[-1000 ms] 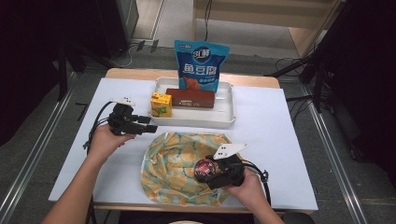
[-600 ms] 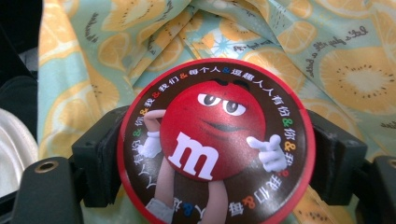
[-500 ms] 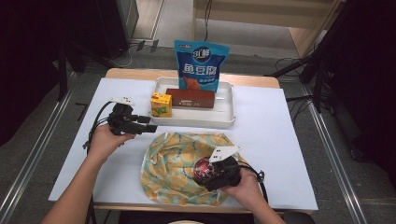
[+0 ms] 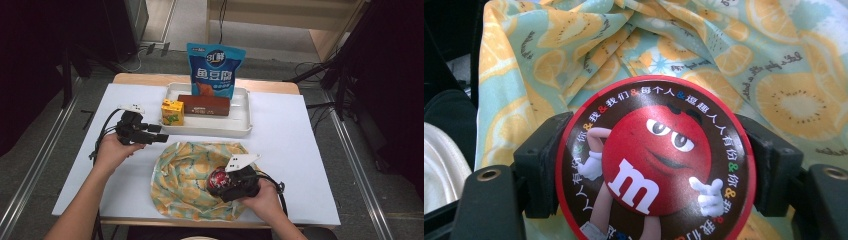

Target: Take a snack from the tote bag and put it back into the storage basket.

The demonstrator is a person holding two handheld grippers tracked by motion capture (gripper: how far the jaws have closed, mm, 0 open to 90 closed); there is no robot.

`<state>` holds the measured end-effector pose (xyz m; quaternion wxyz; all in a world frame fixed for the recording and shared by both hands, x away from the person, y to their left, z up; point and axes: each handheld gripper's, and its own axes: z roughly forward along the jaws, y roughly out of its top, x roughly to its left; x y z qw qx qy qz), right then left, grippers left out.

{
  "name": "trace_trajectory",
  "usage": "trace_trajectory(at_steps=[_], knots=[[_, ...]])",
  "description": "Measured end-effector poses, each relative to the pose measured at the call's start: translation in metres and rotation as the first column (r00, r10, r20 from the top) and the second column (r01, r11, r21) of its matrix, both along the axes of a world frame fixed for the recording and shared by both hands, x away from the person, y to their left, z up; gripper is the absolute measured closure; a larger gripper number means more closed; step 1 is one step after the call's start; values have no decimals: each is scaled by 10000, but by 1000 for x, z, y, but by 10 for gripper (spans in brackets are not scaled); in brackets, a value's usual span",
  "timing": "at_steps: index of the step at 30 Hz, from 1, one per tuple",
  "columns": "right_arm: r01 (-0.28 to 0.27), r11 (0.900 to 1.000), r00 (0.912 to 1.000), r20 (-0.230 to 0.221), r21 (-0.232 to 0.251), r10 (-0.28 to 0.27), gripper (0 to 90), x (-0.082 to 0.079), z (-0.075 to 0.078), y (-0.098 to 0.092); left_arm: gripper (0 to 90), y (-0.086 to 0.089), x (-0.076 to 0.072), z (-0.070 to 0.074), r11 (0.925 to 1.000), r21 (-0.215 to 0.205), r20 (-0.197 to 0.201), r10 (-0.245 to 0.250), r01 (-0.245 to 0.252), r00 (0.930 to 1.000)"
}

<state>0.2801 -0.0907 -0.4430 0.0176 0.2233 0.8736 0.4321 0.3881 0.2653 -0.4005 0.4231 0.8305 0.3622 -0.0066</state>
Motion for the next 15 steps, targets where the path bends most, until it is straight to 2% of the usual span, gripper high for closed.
trace_trajectory(at_steps=[5, 15], knots=[[78, 10000, 9999, -138, 55, -77, 255, 2, 3, -1, 380, 0, 0, 0, 10000, -22, -18, -36, 36, 10000], [319, 9989, 9994, -141, 330, -315, 256, 6, 10, -6, 380, 0, 0, 0, 10000, -44, 2, -13, 13, 10000]])
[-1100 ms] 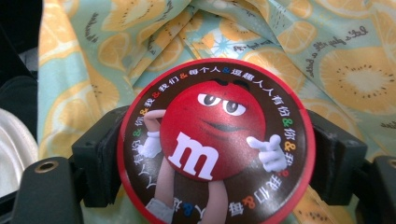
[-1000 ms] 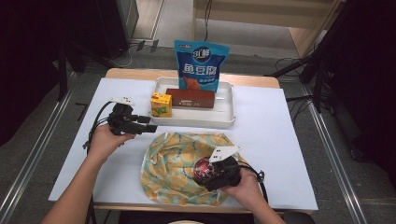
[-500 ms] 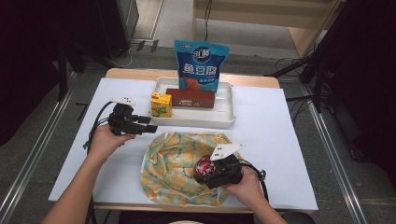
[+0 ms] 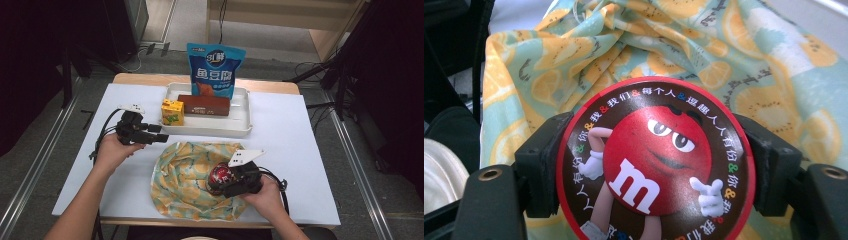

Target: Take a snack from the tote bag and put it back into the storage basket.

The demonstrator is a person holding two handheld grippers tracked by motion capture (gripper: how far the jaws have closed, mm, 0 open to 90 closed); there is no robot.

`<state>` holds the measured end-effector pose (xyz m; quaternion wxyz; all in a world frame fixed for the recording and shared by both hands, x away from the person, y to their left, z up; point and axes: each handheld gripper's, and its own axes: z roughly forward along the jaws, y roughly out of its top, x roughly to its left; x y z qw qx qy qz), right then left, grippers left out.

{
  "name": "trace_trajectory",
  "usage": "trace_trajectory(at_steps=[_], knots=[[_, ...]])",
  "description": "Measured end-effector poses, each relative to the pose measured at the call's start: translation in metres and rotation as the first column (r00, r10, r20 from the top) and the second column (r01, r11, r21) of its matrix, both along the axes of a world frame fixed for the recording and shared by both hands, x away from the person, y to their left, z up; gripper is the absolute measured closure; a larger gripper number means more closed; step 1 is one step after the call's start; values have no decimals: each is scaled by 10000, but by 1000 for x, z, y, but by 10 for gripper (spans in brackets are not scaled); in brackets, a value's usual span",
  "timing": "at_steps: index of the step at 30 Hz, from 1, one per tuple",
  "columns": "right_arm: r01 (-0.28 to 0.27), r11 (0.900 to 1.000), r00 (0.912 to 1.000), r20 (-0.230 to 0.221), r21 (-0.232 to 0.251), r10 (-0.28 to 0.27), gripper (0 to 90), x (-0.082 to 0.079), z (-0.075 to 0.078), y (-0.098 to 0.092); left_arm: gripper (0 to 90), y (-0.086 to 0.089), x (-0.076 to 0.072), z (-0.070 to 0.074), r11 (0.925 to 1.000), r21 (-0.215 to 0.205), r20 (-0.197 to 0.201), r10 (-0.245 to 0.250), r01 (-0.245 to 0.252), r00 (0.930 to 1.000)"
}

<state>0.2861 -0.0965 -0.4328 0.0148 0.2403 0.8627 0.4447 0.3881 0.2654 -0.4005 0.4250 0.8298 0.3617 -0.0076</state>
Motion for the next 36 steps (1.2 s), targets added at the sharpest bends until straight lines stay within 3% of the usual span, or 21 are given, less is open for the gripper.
trace_trajectory(at_steps=[36], knots=[[473, 9978, 9989, -66, 464, -470, 258, 25, 27, -11, 375, 8, -12, -1, 9999, -152, 103, 1, 0, 9999]])
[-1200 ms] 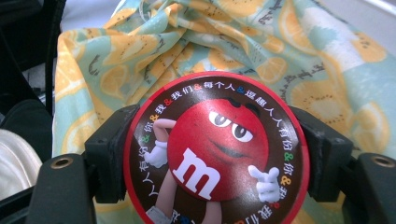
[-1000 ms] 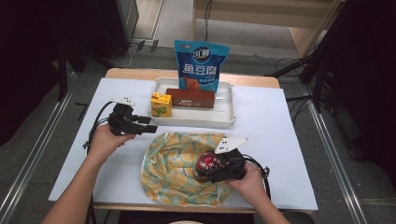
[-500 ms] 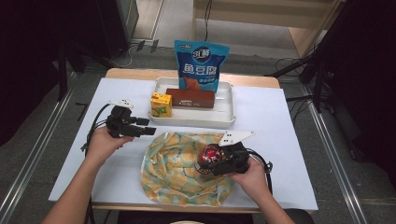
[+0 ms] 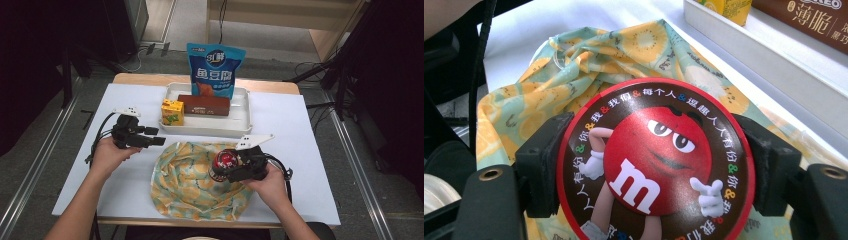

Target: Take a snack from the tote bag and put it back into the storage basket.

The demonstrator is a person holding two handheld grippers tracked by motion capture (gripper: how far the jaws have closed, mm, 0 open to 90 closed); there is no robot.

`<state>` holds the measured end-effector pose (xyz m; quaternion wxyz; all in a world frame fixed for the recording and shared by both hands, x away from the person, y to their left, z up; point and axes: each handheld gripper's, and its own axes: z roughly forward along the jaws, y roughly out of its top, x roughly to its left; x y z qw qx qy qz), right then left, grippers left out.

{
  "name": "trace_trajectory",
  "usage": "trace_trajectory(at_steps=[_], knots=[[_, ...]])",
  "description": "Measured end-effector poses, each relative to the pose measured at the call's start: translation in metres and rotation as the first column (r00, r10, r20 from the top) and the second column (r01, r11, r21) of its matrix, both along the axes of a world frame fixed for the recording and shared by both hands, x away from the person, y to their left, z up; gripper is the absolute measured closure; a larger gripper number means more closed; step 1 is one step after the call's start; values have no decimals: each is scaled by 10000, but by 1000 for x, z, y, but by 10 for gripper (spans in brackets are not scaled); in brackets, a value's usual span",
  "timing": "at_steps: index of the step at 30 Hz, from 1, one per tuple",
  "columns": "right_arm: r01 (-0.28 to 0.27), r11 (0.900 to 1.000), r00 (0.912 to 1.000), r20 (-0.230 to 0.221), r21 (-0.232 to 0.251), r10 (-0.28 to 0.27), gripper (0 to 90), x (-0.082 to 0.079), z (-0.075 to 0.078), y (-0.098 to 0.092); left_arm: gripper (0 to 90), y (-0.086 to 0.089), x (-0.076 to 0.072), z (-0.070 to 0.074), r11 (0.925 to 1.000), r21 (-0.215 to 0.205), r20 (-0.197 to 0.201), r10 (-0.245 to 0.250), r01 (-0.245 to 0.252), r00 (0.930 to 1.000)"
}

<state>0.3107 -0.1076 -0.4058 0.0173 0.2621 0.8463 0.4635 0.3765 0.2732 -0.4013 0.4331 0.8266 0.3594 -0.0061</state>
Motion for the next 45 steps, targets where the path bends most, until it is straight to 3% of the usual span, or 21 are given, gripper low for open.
trace_trajectory(at_steps=[28, 37, 45], knots=[[195, 9996, 9998, -80, -198, -197, 259, 16, 21, 2, 375, 0, 2, -1, 10000, -30, -8, -40, 40, 10000], [386, 9992, 9992, -95, -90, -387, 259, 25, 29, -2, 374, 0, 2, 0, 10000, -64, 19, -62, 62, 10000], [379, 9992, 9993, 66, 154, -380, 259, 29, 45, -5, 374, 0, 3, 0, 10000, -84, 0, -29, 29, 10000]])
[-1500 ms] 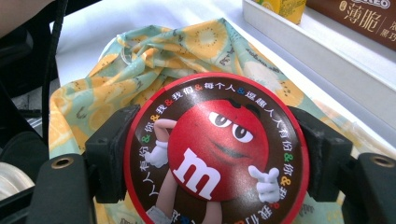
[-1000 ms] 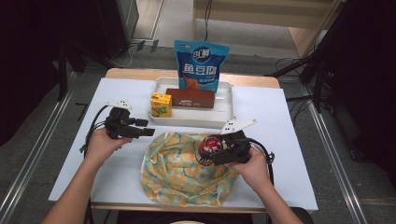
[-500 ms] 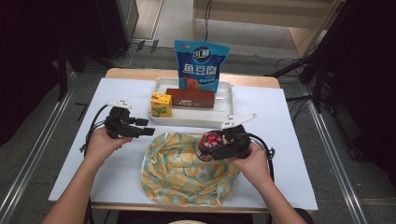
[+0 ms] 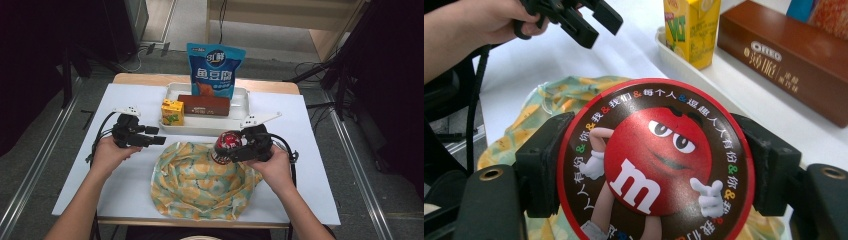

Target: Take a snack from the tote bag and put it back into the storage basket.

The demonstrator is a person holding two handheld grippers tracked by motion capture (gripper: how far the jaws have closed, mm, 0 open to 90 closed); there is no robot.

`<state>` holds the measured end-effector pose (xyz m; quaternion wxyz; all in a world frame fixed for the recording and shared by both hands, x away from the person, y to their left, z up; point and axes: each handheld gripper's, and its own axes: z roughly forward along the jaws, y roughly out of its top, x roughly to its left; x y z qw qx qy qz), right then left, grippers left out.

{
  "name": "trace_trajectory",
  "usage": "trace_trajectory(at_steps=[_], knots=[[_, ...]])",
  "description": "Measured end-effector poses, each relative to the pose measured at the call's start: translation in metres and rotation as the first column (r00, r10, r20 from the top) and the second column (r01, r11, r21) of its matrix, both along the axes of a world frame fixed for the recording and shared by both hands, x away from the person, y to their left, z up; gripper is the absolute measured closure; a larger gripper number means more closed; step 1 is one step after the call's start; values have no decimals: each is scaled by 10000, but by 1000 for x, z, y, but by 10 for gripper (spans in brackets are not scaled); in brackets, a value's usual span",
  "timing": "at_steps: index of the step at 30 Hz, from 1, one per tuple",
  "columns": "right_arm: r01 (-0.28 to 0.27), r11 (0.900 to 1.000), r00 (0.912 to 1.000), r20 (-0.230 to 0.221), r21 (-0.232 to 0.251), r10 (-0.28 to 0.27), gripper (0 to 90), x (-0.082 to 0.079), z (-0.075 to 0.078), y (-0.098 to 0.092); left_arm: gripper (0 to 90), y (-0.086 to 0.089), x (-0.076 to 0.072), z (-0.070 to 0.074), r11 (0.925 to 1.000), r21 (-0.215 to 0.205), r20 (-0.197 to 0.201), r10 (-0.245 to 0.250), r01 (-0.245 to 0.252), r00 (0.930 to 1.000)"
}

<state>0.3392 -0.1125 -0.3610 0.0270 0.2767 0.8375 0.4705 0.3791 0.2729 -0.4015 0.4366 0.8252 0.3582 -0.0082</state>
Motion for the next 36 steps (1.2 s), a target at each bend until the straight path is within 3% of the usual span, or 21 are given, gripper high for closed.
trace_trajectory(at_steps=[9, 36], knots=[[156, 9999, 9999, 38, -47, -156, 259, 7, 10, -2, 374, 0, 0, 1, 10000, -26, 37, -59, 59, 10000], [865, 9959, 9962, -102, -271, -868, 260, 51, 11, -13, 372, 0, 0, 1, 9999, -74, 41, -68, 68, 10000]])
